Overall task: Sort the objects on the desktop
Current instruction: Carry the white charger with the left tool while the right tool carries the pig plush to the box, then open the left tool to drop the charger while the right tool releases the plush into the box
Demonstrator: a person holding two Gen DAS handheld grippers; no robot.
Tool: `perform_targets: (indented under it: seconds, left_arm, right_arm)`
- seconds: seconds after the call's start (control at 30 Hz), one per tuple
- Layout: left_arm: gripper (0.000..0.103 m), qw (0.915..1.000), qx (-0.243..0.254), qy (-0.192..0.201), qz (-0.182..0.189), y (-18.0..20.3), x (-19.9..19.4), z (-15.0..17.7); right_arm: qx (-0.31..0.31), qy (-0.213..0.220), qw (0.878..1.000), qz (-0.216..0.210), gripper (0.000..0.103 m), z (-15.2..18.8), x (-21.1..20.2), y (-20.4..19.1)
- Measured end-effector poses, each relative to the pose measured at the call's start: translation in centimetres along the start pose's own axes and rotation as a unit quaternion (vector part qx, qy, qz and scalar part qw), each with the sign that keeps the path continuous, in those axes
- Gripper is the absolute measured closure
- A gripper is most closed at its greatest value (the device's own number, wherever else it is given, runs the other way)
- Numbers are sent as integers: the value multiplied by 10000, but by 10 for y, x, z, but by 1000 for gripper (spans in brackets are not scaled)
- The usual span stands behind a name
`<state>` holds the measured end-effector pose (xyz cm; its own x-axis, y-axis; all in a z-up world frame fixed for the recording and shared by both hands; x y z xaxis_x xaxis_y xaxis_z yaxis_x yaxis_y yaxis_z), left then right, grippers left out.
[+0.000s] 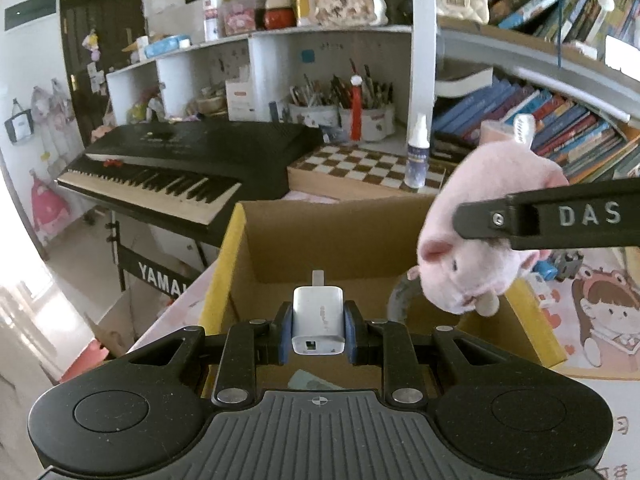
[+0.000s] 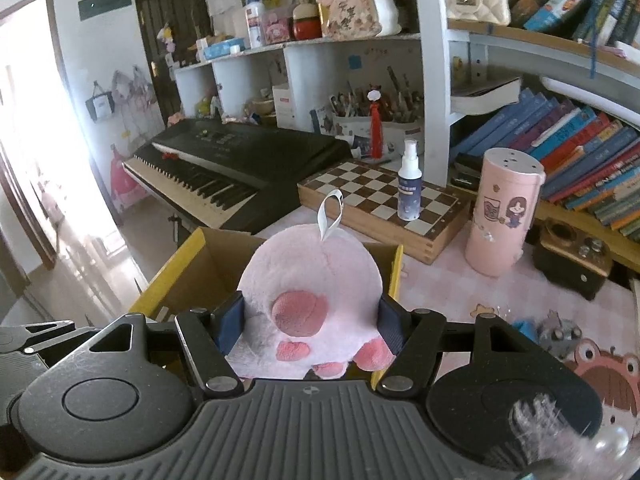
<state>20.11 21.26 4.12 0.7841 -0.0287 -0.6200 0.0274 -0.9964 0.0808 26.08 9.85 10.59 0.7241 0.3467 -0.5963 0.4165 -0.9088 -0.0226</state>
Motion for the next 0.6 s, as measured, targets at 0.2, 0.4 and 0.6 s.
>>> perform_targets:
  seconds: [0.2, 0.4, 0.6]
  left_arm:
    - [79, 9996, 67, -255, -65, 4, 21, 5]
    - [79, 9986, 103, -490, -139, 6, 35, 11]
    - [79, 9975, 95, -679, -179, 7, 44, 18]
  right_arm:
    - [-197, -212, 9996, -53, 38, 0, 29, 1]
    - [-444, -357, 9983, -155, 37, 1, 51, -4]
    - [-744, -514, 9954, -309, 37, 2, 68, -17]
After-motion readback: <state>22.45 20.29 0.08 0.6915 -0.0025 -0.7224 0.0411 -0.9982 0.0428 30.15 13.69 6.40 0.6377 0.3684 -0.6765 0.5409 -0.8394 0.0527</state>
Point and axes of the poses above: each gripper's, at about its wrist camera, not at the fingertips, and x roughly the way its jaws point, y to its right, z to its underside, the point moved 7 cm from there along x, roughly the way its jaws point, and after that the axes turned 12 degrees about z, right-handed, at the moved point
